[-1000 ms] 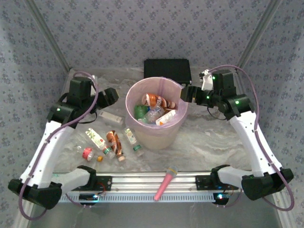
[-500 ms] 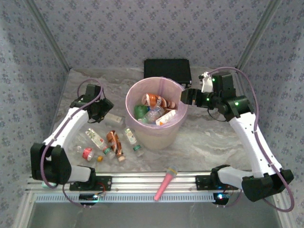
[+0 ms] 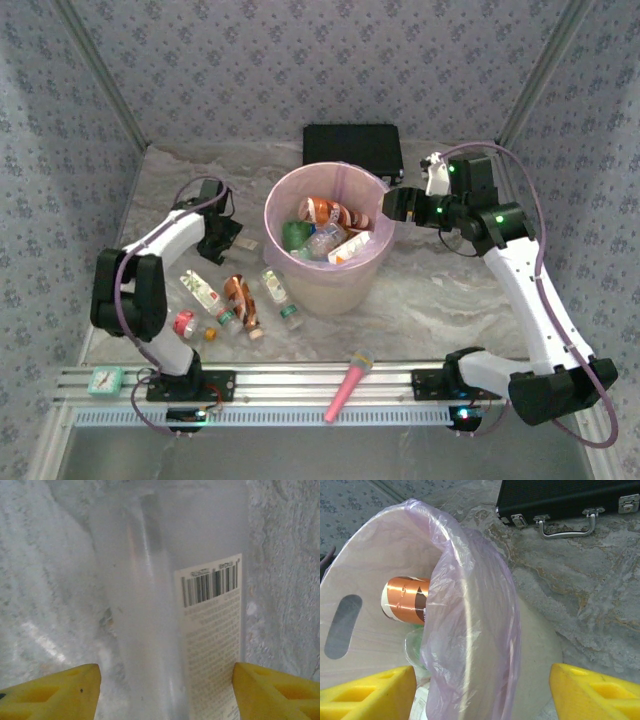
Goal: Put the plastic bottles in the bin
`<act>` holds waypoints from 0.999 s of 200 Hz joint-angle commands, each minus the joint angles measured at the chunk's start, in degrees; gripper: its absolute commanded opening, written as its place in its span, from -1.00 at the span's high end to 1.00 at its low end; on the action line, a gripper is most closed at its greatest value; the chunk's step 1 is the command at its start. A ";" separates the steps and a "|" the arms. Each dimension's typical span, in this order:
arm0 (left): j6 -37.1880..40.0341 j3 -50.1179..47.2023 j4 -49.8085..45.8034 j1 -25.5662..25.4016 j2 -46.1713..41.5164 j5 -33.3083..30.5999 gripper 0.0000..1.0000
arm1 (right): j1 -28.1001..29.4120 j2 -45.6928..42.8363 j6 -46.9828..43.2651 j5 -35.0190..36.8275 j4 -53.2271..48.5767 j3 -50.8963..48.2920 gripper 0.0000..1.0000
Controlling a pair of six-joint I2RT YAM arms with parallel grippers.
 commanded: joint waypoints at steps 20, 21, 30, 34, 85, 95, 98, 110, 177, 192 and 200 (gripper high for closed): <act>-0.54 1.81 0.93 0.45 5.38 -1.49 -0.65 | -1.00 -0.29 -1.62 -1.15 -0.91 -0.96 -0.45; -0.49 1.84 0.95 0.45 5.47 -1.45 -0.66 | -0.99 -0.25 -1.60 -1.15 -0.90 -1.04 -0.45; -0.11 2.27 1.04 0.51 6.16 -1.49 -0.67 | -1.16 -0.21 -1.59 -1.37 -0.73 -1.23 -0.45; 0.05 2.44 1.06 0.55 6.40 -1.57 -0.67 | -1.23 -0.14 -1.59 -1.45 -0.79 -1.23 -0.45; 0.44 3.36 1.01 0.63 7.45 -1.94 -0.50 | -1.69 0.80 -1.68 -2.03 -0.24 -1.59 -0.44; 0.59 3.56 0.76 0.63 7.33 -2.11 -0.41 | -1.74 0.93 -1.67 -2.13 -0.13 -1.69 -0.44; 0.61 3.68 0.59 0.65 7.25 -2.16 -0.38 | -1.69 0.97 -1.67 -2.19 -0.04 -1.69 -0.44; 0.85 4.21 -0.18 0.63 6.82 -2.51 -0.29 | -1.69 1.16 -1.50 -2.36 0.12 -1.59 -0.44; 5.84 9.98 -7.47 0.62 -3.21 -7.13 -0.22 | -1.78 0.73 -0.62 -2.73 0.19 -0.18 -0.45; 9.97 12.23 -8.69 0.54 -7.30 -8.37 -0.21 | -1.78 0.76 -0.45 -2.53 0.00 0.26 -0.44; 12.97 13.97 -9.91 0.34 -9.52 -9.20 -0.22 | -1.84 0.85 -0.28 -2.55 -0.28 0.53 -0.45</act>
